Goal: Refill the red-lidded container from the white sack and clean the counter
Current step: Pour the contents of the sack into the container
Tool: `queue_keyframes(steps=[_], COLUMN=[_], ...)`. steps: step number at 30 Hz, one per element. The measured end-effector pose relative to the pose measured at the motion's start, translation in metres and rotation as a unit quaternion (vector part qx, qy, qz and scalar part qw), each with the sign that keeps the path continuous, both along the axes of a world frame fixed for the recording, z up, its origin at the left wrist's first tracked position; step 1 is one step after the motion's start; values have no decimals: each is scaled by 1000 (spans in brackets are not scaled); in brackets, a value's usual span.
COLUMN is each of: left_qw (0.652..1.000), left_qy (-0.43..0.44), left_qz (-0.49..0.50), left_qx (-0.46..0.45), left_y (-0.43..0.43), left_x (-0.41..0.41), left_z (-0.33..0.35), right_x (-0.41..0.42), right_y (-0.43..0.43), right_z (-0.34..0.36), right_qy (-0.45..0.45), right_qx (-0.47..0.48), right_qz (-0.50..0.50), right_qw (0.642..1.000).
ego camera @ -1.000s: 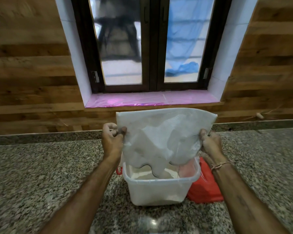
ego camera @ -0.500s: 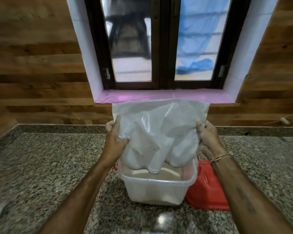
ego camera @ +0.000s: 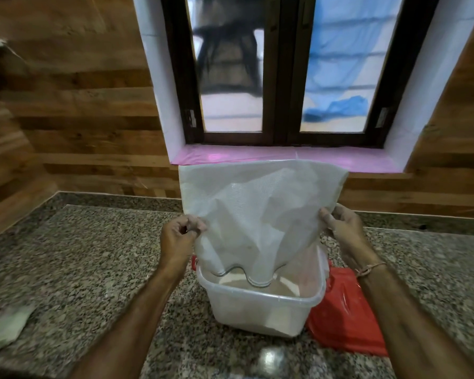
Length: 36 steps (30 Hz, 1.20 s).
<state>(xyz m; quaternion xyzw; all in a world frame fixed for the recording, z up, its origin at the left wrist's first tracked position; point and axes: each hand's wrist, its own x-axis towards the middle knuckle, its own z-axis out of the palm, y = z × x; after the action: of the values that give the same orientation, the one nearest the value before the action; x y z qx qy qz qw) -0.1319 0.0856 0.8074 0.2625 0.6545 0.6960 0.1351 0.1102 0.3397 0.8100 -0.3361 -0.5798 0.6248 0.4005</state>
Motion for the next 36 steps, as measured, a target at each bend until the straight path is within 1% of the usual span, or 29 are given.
queue_keyframes(steps=[3, 4, 6, 8, 10, 13, 17, 21, 25, 30, 34, 36], left_qw=[999, 998, 993, 991, 993, 997, 996, 988, 983, 975, 977, 977], left_qy=[24, 42, 68, 71, 42, -2, -61, -128, -150, -191, -183, -181], left_qz=[-3, -13, -41, -71, -78, -57, -45, -75, -86, -84, -79, -71], left_qx=[-26, -47, -90, -93, -74, -61, -47, -37, -61, -79, -80, -88], left_y=[1, 2, 5, 9, 12, 18, 21, 27, 26, 15, -5, -22], left_x=[1, 1, 0, -2, -5, -13, -19, -17, -26, -62, -107, -139], left_z=[0, 0, -2, -2, 4, 11, 11, 17, 23, 31, 34, 29], right_x=[2, 3, 2, 0, -2, -4, -8, -14, -20, -40, -83, -118], right_y=[-7, -10, -11, -5, -1, -7, -4, 4, 6, 11, 9, 2], right_z=[-15, -19, -17, -4, 4, 0, 13, 22, 21, 38, 48, 51], right_qy=[-99, -114, -90, -58, -55, -100, -90, -130, -149, -181, -185, -167], right_qx=[31, 41, 56, 60, 55, 51, 57, 40, 25, -8, -66, -128], right_qz=[75, 80, 43, 6, 23, 87, 33, 8, -15, -4, 48, 69], right_qw=[992, 989, 993, 996, 997, 990, 994, 991, 988, 984, 979, 975])
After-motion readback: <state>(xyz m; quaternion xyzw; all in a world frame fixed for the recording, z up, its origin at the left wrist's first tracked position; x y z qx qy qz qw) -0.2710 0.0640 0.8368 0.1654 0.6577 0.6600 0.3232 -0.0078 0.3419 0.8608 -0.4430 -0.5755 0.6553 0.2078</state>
